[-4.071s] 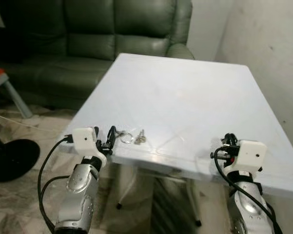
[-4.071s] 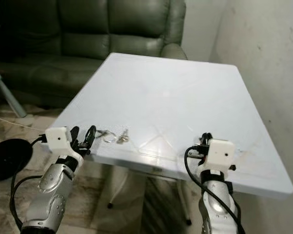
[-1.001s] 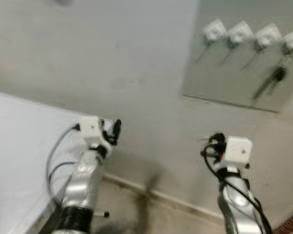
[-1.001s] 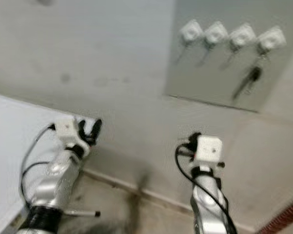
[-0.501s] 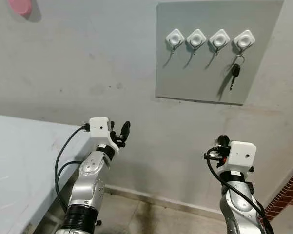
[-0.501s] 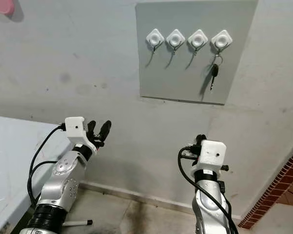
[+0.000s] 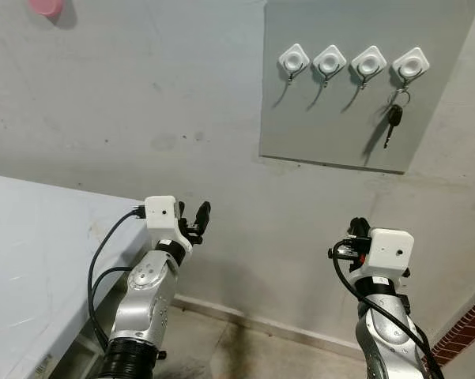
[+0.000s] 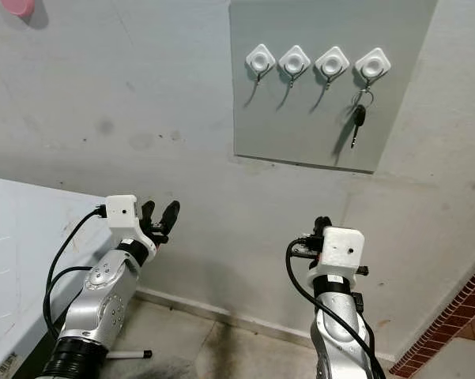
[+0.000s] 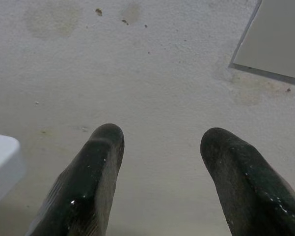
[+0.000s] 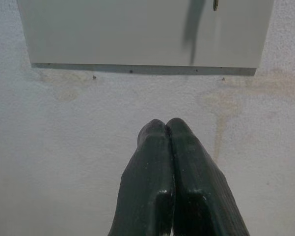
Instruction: Hang keys on a hook
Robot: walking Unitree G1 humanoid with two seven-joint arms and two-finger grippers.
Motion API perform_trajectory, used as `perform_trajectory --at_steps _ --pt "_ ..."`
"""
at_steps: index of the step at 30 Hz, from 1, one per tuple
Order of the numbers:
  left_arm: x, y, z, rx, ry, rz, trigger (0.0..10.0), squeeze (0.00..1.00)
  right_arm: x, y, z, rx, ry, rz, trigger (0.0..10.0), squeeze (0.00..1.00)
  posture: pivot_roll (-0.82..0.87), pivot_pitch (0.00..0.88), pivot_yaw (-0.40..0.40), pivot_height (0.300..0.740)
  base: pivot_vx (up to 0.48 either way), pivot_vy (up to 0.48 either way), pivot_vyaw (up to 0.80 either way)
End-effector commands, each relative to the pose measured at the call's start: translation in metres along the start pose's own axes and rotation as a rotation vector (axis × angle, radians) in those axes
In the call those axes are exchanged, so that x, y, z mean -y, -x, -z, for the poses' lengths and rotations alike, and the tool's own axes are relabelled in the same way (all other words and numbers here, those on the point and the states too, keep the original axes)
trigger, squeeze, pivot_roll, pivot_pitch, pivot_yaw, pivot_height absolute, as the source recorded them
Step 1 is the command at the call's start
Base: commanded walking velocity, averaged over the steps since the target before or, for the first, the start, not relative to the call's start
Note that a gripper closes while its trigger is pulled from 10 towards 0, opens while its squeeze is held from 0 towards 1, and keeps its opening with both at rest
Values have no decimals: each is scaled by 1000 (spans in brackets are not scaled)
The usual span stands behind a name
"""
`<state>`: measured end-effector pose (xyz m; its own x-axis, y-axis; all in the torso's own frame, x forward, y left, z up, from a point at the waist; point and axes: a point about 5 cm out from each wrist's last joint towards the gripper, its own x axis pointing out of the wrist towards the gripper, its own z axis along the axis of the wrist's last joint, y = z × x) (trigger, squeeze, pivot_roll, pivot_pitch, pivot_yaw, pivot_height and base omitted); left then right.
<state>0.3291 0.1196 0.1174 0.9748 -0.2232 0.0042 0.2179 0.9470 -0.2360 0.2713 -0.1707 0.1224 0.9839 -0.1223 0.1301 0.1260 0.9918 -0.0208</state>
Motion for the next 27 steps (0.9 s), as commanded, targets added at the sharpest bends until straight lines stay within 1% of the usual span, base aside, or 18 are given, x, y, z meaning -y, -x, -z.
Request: perform_trajectory --at_steps 1,5,6,17,20,24,27 --pt "0 1 -4 18 -22 3 10000 0 -3 -3 -6 22 -5 -17 10000 0 -39 4 45 740 0 0 0" --pt "0 1 -4 20 -27 5 10000 0 -2 -4 -5 16 -6 -9 10000 0 -41 3 44 740 0 0 0" --pt "0 1 -4 22 -27 3 10000 0 -1 -5 -3 -6 -11 0 10000 0 -41 2 44 740 0 0 0" --pt "-1 -2 -5 27 -9 -3 10000 0 3 -8 -3 -19 -10 19 10000 0 -50 4 42 740 0 0 -737" --pt "-1 -2 -4 18 -6 -1 10000 0 3 -8 -4 -19 -12 21 10000 0 -51 3 43 740 0 255 -744" --pt "0 -2 -3 11 -3 -1 10000 0 3 -8 -4 -21 -11 22 10000 0 -53 2 42 740 0 480 -741" --pt "0 -2 -3 13 4 -7 10000 0 3 -8 -4 -23 -12 24 10000 0 -55 3 42 740 0 85 -742"
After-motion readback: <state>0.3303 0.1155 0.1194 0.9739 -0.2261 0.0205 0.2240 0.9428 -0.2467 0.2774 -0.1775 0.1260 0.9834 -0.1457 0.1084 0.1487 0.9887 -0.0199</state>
